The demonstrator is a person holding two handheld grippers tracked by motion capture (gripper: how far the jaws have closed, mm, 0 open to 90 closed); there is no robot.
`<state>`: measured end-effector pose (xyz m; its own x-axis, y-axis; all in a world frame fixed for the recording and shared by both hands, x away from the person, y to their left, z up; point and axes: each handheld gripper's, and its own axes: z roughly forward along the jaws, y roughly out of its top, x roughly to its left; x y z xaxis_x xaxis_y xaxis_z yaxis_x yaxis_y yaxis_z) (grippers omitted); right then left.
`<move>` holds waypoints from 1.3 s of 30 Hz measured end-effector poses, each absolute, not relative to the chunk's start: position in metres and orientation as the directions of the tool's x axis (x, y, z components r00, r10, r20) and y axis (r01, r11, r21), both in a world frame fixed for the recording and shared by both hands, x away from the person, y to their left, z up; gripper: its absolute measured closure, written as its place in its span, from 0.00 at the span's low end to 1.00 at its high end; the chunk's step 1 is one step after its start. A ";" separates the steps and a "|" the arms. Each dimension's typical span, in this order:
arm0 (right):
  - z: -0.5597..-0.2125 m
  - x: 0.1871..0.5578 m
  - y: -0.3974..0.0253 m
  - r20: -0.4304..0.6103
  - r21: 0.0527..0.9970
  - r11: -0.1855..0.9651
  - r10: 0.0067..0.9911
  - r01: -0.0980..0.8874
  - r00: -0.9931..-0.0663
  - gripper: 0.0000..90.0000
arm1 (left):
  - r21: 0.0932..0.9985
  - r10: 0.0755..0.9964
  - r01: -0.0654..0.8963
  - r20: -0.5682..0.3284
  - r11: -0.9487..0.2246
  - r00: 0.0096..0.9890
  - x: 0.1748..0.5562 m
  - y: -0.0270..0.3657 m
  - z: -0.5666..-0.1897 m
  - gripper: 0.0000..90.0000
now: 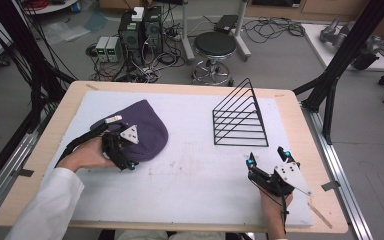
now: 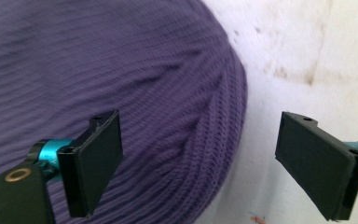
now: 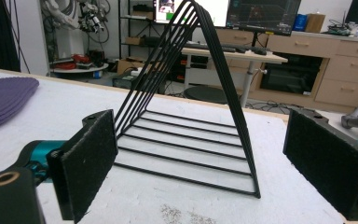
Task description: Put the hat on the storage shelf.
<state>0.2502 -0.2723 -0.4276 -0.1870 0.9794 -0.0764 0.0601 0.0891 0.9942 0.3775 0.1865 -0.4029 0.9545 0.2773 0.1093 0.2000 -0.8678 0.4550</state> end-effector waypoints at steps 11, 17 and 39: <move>-0.428 0.250 -0.273 -0.070 0.994 0.084 0.981 0.070 -0.182 0.10 | 0.376 0.249 0.173 0.163 -0.910 0.955 0.385 0.187 -0.415 0.22; -0.428 0.250 -0.274 -0.068 0.994 0.082 0.982 0.072 -0.178 0.10 | 0.394 0.260 0.187 0.141 -0.900 0.955 0.391 0.192 -0.415 0.31; -0.428 0.250 -0.272 -0.083 0.992 0.098 0.980 0.076 -0.179 0.10 | 0.587 0.453 0.293 0.144 -0.755 0.880 0.399 0.213 -0.382 0.88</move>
